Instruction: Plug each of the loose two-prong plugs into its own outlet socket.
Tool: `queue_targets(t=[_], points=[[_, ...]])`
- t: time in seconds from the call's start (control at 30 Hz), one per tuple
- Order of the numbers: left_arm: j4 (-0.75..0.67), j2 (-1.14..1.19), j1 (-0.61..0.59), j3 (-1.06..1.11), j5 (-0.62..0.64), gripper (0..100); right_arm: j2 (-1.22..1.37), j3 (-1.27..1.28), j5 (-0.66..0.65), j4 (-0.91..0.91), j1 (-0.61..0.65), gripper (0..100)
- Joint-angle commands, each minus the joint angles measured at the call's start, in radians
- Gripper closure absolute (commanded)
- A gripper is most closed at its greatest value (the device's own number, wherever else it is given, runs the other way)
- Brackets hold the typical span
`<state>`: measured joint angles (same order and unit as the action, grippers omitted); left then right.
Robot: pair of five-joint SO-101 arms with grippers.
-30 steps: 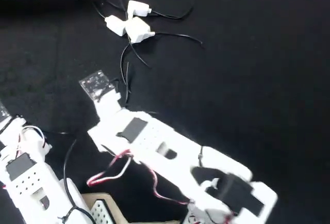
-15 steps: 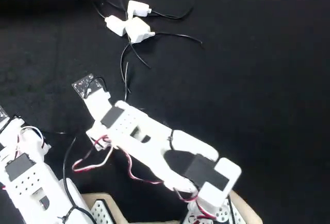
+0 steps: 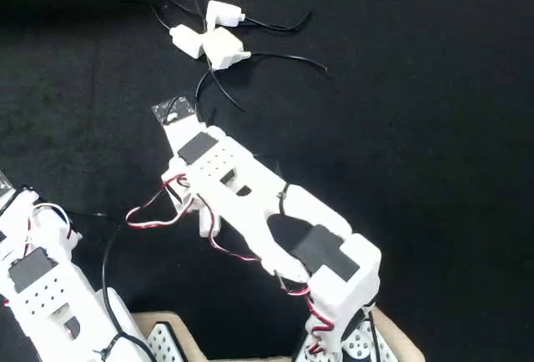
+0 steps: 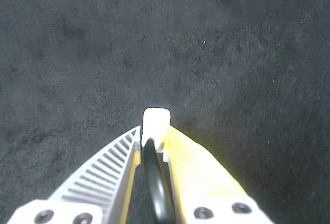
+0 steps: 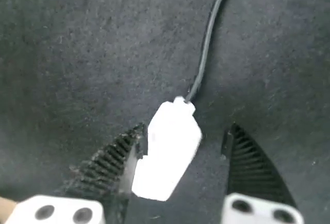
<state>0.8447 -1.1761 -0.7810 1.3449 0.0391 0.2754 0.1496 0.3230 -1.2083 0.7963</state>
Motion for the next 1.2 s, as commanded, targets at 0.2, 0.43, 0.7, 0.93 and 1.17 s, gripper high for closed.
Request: queue_targets(t=[0.2,0.43,0.7,0.93,1.17], points=[[-0.031,-0.015,0.001,-0.008,0.009,97,-0.001,-0.051,-0.112,-0.005,-0.012,91.0],[-0.031,-0.015,0.001,-0.007,0.009,97,-0.001,-0.035,-0.143,-0.005,-0.017,96.8],[-0.031,-0.015,0.001,-0.007,0.009,97,-0.008,-0.036,-0.193,-0.006,-0.138,98.7],[-0.032,-0.015,0.001,-0.005,0.009,97,-0.008,-0.097,-0.376,-0.087,-0.287,98.7],[-0.044,-0.015,0.048,0.012,0.009,97,-0.008,-0.108,-0.466,-0.141,-0.430,98.7]])
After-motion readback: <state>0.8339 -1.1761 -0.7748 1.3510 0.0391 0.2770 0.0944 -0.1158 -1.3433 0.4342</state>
